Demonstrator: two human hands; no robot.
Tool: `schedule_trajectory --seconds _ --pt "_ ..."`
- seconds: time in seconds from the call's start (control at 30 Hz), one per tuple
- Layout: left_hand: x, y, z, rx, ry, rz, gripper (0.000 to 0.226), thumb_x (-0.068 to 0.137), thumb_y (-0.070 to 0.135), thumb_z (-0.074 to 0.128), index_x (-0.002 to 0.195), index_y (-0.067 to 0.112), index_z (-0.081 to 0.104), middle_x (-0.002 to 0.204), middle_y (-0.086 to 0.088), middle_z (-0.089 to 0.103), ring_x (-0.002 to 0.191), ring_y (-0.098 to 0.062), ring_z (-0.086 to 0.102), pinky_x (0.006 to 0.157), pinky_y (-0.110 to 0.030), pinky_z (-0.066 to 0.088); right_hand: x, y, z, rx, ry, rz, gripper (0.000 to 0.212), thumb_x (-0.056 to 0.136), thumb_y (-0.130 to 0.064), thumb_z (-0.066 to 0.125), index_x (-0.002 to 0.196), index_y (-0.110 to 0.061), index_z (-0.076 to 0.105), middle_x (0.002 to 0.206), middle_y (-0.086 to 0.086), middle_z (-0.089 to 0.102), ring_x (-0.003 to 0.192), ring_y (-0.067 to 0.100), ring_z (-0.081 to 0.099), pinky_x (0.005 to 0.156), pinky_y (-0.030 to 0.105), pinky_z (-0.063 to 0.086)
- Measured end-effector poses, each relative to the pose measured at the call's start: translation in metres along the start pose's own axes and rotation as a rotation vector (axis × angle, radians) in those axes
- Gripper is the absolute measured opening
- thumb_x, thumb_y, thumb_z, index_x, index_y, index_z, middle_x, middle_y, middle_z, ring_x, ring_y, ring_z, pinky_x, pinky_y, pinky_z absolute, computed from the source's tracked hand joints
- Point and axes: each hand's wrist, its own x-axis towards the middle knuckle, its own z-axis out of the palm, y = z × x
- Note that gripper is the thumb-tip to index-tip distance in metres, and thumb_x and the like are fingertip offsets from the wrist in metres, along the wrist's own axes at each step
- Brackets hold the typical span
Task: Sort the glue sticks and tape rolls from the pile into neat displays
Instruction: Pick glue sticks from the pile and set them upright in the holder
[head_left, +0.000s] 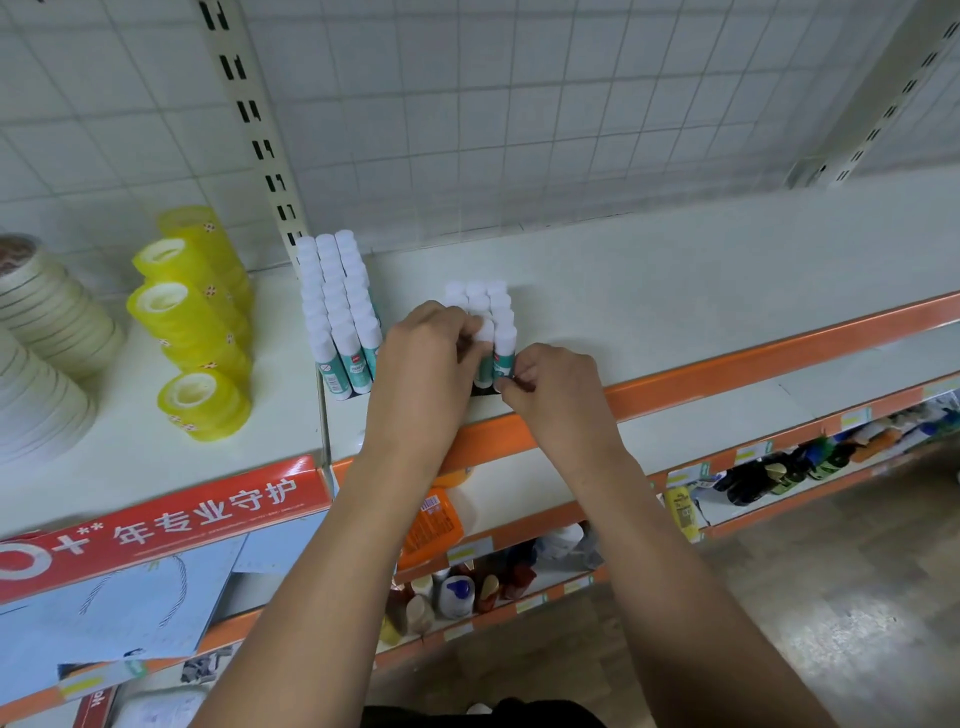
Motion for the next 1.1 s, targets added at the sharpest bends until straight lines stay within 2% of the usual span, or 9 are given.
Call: schedule_trajectory --seconds 0.17,0.3,0.43,0.73,0.9,1.0,1.1 --pt "-0.002 0.000 0.000 -0.003 0.029 -0.022 0.005 0.082 0.006 0.070 0.085 0.002 0.070 0.085 -0.011 0.064 0.075 -0.026 0.062 0.073 -0.043 0.052 0.003 0.002 -0.001 0.019 0.010 0.007 0.017 0.084 -0.024 0.073 0.091 -0.009 0.069 0.083 0.002 0.071 0.076 0.015 0.065 0.068 0.023 0.047" --pt "-0.001 0.003 0.002 0.008 0.032 -0.020 0.006 0.083 0.006 0.070 0.088 0.004 0.070 0.088 -0.009 0.064 0.076 -0.024 0.062 0.074 -0.040 0.052 0.004 0.003 -0.001 0.029 -0.001 -0.001 0.017 0.083 -0.023 0.073 0.092 -0.009 0.070 0.084 0.002 0.071 0.078 0.016 0.066 0.072 0.029 0.052" --pt "0.000 -0.002 0.001 0.007 0.019 -0.037 0.008 0.083 0.008 0.071 0.090 0.005 0.072 0.088 -0.009 0.065 0.078 -0.025 0.062 0.075 -0.040 0.053 0.002 0.005 -0.002 0.052 0.007 -0.012 0.016 0.083 -0.022 0.074 0.091 -0.010 0.070 0.083 0.001 0.071 0.077 0.013 0.066 0.072 0.025 0.052" --pt "-0.006 -0.003 0.010 -0.021 0.020 -0.068 0.009 0.082 0.008 0.072 0.091 0.006 0.071 0.087 -0.008 0.066 0.075 -0.022 0.063 0.074 -0.041 0.053 0.002 0.004 -0.001 0.045 0.003 -0.020 0.016 0.083 -0.019 0.074 0.092 -0.006 0.070 0.084 0.004 0.071 0.077 0.016 0.066 0.073 0.031 0.054" --pt "-0.008 -0.001 0.008 -0.045 0.014 -0.102 0.010 0.082 0.010 0.072 0.091 0.008 0.067 0.088 -0.004 0.068 0.078 -0.018 0.064 0.074 -0.040 0.054 0.004 0.000 -0.005 0.036 -0.041 0.014 0.012 0.083 -0.019 0.072 0.089 -0.008 0.067 0.083 0.004 0.070 0.079 0.018 0.066 0.072 0.026 0.050" --pt "-0.009 -0.005 -0.003 -0.065 -0.032 -0.121 0.017 0.081 0.014 0.075 0.093 0.011 0.064 0.086 0.001 0.068 0.077 -0.014 0.064 0.074 -0.035 0.056 0.000 -0.003 -0.012 0.004 -0.063 0.010 0.022 0.086 -0.024 0.072 0.098 -0.006 0.069 0.091 0.005 0.071 0.086 0.019 0.066 0.079 0.034 0.052" --pt "-0.016 -0.018 -0.024 0.036 -0.144 -0.047 0.012 0.082 0.020 0.075 0.090 0.018 0.066 0.086 0.004 0.066 0.077 -0.011 0.062 0.073 -0.034 0.056 -0.010 -0.008 -0.018 -0.005 -0.024 -0.001 0.026 0.086 -0.031 0.072 0.098 -0.009 0.067 0.087 0.003 0.069 0.084 0.017 0.064 0.076 0.033 0.052"
